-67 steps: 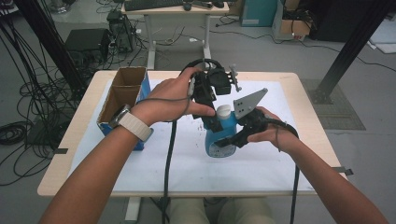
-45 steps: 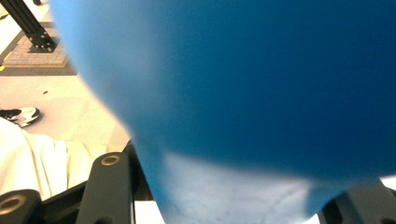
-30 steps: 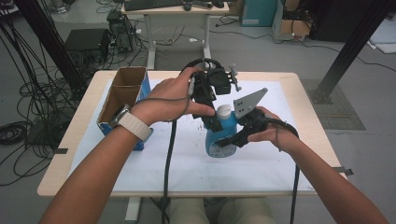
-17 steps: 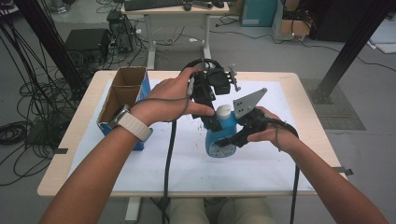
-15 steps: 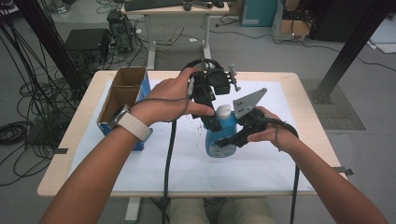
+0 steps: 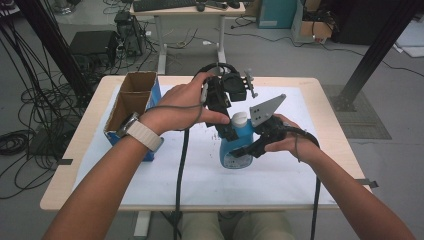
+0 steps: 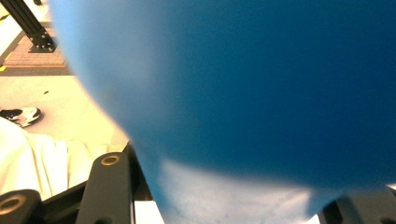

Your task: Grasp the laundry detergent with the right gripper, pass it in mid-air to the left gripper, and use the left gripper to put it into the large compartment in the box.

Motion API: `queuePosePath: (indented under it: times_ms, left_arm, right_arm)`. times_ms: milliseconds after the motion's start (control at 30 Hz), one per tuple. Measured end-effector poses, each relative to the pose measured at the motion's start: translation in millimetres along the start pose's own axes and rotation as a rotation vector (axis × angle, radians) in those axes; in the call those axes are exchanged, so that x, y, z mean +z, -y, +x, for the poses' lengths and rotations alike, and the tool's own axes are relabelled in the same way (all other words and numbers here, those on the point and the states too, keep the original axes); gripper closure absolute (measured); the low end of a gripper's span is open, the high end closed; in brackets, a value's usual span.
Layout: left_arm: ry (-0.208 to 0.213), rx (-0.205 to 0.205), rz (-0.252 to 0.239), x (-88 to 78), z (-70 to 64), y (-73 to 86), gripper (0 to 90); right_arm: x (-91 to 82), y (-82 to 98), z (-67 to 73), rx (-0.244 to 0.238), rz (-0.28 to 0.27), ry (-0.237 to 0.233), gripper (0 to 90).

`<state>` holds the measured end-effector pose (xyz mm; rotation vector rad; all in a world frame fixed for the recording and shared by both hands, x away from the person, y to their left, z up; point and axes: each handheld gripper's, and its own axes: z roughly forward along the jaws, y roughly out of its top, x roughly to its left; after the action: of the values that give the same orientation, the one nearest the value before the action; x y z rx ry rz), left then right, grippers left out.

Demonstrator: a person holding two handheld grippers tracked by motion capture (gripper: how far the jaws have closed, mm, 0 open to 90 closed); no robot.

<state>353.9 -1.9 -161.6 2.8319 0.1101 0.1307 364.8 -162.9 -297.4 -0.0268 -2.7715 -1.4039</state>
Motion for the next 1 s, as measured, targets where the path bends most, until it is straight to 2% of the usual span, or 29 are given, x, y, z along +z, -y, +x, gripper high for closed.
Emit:
queuePosePath:
  times_ms: [500, 533, 800, 867, 1000]
  left_arm:
    - [0.008, 0.002, -0.003, 8.1, 1.3, -3.1, 6.4]
    - [0.012, 0.003, -0.004, 8.7, 1.5, -3.5, 6.5]
    - [0.026, 0.013, 0.004, 14.5, 1.8, -6.5, 7.5]
    - [0.032, 0.019, 0.010, 17.2, 1.5, -7.6, 8.7]
    - [0.037, 0.021, 0.012, 20.3, 1.2, -8.9, 9.3]
  right_arm:
    - [0.9, -2.7, 3.7, 0.000, 0.003, -0.009, 43.1]
    - [1.3, -2.4, 1.7, -0.026, 0.009, 0.014, 43.1]
    - [0.3, -3.8, 3.9, -0.023, 0.011, 0.015, 43.1]
    - [0.1, -4.0, 4.3, -0.029, 0.015, -0.010, 43.1]
    - [-0.1, -4.5, 5.3, -0.029, 0.013, -0.012, 43.1]
